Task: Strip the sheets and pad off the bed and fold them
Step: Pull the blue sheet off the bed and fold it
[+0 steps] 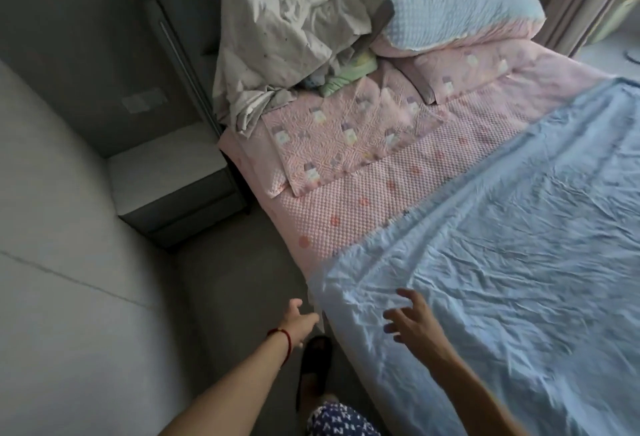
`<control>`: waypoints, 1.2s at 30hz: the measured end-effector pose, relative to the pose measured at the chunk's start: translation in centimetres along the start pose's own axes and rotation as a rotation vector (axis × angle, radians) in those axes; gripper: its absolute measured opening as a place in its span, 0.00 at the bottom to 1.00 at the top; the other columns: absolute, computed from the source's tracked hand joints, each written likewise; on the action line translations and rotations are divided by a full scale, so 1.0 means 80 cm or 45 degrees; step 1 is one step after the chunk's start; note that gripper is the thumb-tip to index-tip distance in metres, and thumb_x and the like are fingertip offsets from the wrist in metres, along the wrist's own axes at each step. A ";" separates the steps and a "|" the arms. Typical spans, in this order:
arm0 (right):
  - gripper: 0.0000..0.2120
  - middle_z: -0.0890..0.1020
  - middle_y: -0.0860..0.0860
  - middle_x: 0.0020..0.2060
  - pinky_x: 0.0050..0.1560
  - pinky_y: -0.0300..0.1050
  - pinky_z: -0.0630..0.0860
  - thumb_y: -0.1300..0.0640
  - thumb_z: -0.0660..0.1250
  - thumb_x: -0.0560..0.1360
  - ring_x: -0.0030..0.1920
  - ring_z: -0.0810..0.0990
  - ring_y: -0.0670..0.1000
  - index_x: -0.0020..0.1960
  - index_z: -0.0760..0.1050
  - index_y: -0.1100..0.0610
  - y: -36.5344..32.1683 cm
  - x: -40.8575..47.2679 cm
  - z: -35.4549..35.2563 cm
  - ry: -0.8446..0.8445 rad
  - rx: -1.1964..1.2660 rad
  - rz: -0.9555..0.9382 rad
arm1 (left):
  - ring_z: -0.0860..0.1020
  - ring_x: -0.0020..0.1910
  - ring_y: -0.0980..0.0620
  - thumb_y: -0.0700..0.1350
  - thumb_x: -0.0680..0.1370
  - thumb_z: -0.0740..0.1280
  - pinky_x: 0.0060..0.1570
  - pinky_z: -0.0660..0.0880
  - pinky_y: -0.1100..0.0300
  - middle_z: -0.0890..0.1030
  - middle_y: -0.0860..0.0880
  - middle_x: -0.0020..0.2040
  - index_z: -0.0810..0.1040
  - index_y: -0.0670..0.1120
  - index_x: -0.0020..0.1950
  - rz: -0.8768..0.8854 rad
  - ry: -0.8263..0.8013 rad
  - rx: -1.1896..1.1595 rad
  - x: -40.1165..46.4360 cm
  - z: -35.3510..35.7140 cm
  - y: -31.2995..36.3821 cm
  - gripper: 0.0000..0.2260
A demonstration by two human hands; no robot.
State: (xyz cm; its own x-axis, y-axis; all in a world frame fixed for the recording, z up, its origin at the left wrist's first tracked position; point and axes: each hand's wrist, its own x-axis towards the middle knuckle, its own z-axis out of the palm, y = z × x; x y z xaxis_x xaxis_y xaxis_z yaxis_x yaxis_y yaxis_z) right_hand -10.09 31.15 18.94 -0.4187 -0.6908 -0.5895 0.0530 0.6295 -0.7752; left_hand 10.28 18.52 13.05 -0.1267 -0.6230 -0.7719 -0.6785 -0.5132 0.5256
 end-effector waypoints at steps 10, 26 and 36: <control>0.15 0.84 0.59 0.49 0.46 0.52 0.80 0.63 0.65 0.82 0.44 0.85 0.56 0.67 0.71 0.57 -0.045 0.129 0.093 0.077 0.037 0.367 | 0.58 0.79 0.45 0.39 0.75 0.70 0.75 0.61 0.53 0.55 0.46 0.81 0.46 0.51 0.83 0.245 -0.460 0.575 0.264 -0.012 0.052 0.44; 0.24 0.82 0.56 0.52 0.47 0.52 0.84 0.60 0.64 0.82 0.46 0.85 0.54 0.75 0.62 0.53 0.012 0.094 0.083 0.432 0.187 0.622 | 0.79 0.52 0.41 0.49 0.80 0.64 0.52 0.77 0.51 0.80 0.42 0.55 0.69 0.48 0.47 0.530 -0.241 1.218 0.325 0.037 0.113 0.07; 0.20 0.82 0.53 0.51 0.42 0.42 0.80 0.61 0.63 0.82 0.44 0.86 0.50 0.71 0.65 0.52 0.086 -0.012 0.014 0.511 0.404 0.498 | 0.77 0.37 0.40 0.44 0.83 0.55 0.38 0.72 0.48 0.79 0.43 0.38 0.61 0.52 0.50 0.987 -0.303 1.159 0.135 0.095 0.091 0.04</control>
State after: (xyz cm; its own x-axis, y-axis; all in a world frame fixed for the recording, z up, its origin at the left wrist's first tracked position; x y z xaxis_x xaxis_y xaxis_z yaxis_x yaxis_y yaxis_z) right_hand -8.31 35.74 13.87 -0.6172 -0.2059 -0.7594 0.5106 0.6295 -0.5857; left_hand -1.53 12.55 5.77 -0.7881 -0.4077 -0.4611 -0.6111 0.6075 0.5074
